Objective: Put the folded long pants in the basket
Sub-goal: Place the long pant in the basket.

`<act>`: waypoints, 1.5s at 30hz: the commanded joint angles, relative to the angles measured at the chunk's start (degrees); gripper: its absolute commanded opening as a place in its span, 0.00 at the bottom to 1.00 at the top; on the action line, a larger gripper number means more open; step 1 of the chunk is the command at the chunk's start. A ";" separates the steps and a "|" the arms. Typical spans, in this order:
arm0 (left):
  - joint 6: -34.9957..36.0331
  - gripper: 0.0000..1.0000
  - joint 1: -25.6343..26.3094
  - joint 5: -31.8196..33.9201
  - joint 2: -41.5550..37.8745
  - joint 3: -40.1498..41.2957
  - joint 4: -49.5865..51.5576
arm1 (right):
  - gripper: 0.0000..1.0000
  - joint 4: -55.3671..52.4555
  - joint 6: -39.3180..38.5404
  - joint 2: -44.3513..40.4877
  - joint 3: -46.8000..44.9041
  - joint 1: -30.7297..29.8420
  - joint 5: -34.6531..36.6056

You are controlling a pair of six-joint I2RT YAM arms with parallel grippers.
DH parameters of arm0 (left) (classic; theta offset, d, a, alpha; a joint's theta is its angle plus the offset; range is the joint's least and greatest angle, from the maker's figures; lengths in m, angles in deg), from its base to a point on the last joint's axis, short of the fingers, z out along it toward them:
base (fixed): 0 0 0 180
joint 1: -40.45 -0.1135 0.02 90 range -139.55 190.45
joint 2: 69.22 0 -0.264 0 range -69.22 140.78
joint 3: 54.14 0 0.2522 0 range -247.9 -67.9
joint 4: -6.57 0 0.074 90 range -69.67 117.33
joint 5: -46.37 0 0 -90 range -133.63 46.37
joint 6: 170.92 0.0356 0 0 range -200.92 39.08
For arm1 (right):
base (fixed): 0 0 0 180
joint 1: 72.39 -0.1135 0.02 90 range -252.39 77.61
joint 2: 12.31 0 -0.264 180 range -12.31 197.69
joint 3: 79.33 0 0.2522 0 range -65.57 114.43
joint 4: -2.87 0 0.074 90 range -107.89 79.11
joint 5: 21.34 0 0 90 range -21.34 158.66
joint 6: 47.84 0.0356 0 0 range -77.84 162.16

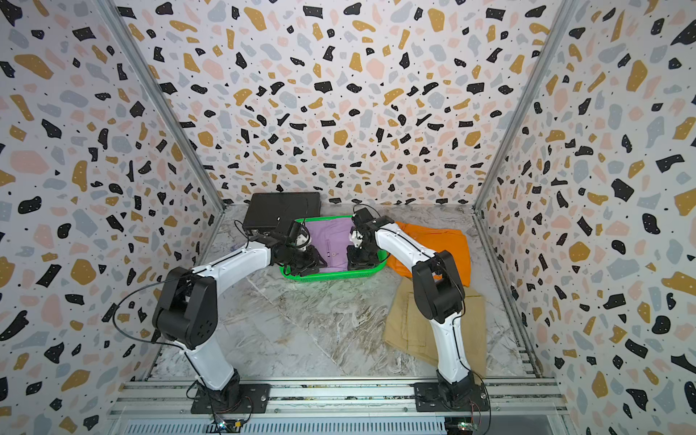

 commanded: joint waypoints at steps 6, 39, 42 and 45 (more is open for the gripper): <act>3.92 0.41 -0.64 6.35 4.06 0.72 7.88 | 0.36 -3.93 -1.70 3.86 2.89 0.04 4.42; 9.55 0.44 -6.70 7.53 16.98 -36.31 22.05 | 0.35 -3.57 -3.70 15.92 35.68 3.50 17.45; 9.80 0.43 -7.55 8.71 19.66 -35.89 20.83 | 0.33 -3.91 -3.80 19.98 35.10 4.36 17.77; 9.98 0.43 -8.72 8.70 22.52 -35.34 20.62 | 0.28 -3.94 -3.20 21.97 32.81 5.18 17.05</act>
